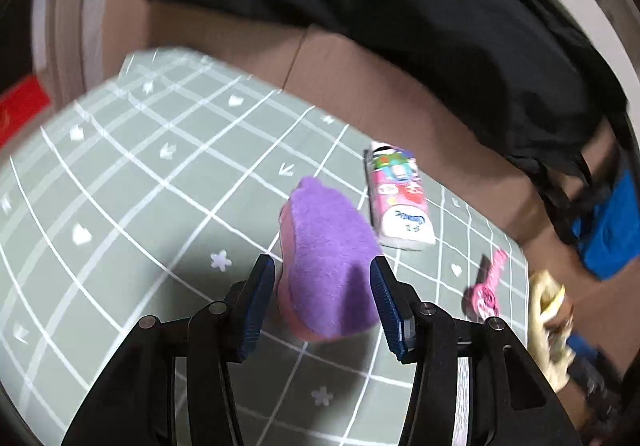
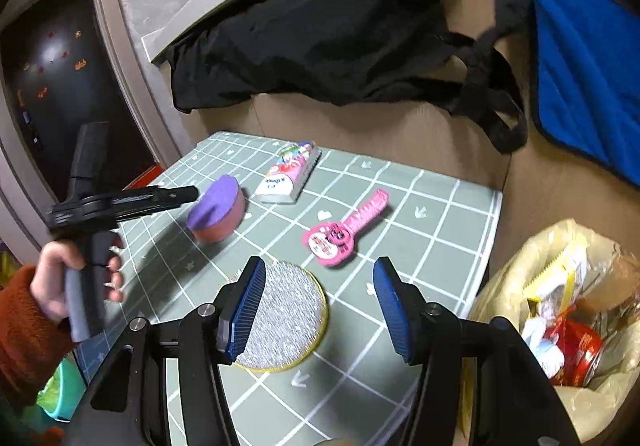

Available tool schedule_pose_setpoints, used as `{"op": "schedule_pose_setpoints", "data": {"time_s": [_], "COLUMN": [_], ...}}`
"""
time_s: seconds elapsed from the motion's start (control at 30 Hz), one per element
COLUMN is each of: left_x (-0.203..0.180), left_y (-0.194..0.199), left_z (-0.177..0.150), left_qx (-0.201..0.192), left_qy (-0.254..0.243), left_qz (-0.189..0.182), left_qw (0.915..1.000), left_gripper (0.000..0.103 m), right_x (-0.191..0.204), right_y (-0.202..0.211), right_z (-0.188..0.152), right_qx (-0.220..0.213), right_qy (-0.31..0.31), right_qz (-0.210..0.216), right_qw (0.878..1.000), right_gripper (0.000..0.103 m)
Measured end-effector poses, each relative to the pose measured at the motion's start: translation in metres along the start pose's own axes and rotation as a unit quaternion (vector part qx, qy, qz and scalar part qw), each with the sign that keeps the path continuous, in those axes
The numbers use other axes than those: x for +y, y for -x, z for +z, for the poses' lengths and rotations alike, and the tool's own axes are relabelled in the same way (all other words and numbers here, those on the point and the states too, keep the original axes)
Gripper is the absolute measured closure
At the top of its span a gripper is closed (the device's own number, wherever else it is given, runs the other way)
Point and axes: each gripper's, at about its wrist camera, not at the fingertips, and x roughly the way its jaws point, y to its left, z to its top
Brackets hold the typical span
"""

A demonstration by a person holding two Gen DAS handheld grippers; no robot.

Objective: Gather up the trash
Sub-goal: 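Reach the left tool to the purple sponge and close on it, then hold the sponge with left while right grasps the pink lollipop wrapper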

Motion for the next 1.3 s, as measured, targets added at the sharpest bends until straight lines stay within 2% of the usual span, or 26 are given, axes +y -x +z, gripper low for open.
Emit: {"op": "schedule_pose_setpoints", "data": {"time_s": [0.1,0.3,0.53,0.6,0.77,0.9,1.07,1.17,1.3], "left_x": [0.002,-0.013,-0.033,-0.034,-0.028,-0.027,-0.023,-0.018,-0.016], "left_y": [-0.016,-0.028,-0.036,-0.036,-0.039,-0.037,-0.032,-0.028,-0.024], "left_z": [-0.003,0.002,0.006,0.007,0.012,0.008,0.005,0.004,0.001], "left_qx": [0.011,-0.008,-0.018,-0.015,0.011,0.013,0.025,0.031,0.032], "left_qy": [0.016,0.016,-0.030,-0.028,0.006,0.009,0.006,0.001,-0.003], "left_qz": [-0.008,0.010,0.051,0.055,0.048,0.041,0.025,0.014,0.006], "left_qw": [0.9998,0.9998,0.9981,0.9980,0.9988,0.9990,0.9993,0.9994,0.9995], "left_gripper": [0.051,0.047,0.041,0.040,0.040,0.040,0.041,0.041,0.041], "right_x": [-0.007,-0.025,-0.038,-0.038,-0.035,-0.033,-0.031,-0.017,0.007], "right_y": [-0.001,-0.008,-0.010,-0.011,-0.023,-0.057,-0.103,-0.123,-0.137], "right_z": [-0.011,-0.027,-0.039,-0.039,-0.015,0.011,0.027,0.032,0.032], "right_qx": [0.007,0.020,0.020,0.019,0.011,0.037,0.064,0.076,0.089], "right_qy": [-0.001,-0.027,-0.044,-0.042,-0.042,-0.054,-0.082,-0.063,-0.008], "right_qz": [-0.007,0.005,0.014,0.014,0.024,0.044,0.042,0.021,-0.017], "right_qw": [1.000,0.999,0.999,0.999,0.999,0.997,0.994,0.995,0.996], "right_gripper": [0.049,0.049,0.049,0.049,0.049,0.049,0.049,0.049,0.049]}}
